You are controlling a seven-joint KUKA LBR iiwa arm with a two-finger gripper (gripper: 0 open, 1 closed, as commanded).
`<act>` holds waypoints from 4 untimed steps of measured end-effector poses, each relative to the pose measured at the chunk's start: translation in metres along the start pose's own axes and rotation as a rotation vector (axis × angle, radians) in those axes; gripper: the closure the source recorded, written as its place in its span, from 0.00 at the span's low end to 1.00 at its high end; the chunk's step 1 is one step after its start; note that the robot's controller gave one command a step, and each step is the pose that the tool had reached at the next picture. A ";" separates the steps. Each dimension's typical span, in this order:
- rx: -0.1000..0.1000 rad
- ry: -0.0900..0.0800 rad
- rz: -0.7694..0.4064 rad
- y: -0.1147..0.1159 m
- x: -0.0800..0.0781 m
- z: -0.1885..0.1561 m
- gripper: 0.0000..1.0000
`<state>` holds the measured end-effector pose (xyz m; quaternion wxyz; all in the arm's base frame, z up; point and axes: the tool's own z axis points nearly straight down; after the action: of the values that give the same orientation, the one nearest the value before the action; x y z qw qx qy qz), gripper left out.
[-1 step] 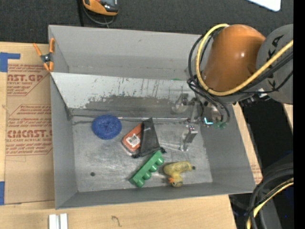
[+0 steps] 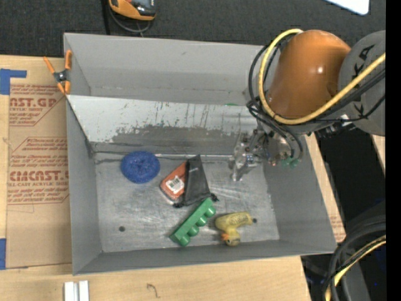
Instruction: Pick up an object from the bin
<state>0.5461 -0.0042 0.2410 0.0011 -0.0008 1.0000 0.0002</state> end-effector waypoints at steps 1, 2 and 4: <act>0.000 0.000 0.000 0.000 0.000 0.000 1.00; 0.000 -0.005 -0.063 -0.002 0.012 0.045 1.00; 0.001 -0.019 -0.197 -0.008 0.020 0.098 0.00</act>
Offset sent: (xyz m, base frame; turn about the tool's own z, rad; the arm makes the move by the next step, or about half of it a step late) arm -0.0265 -0.0047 -0.0972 -0.1303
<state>0.5265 -0.0117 0.1434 0.0106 -0.0994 0.9950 -0.0004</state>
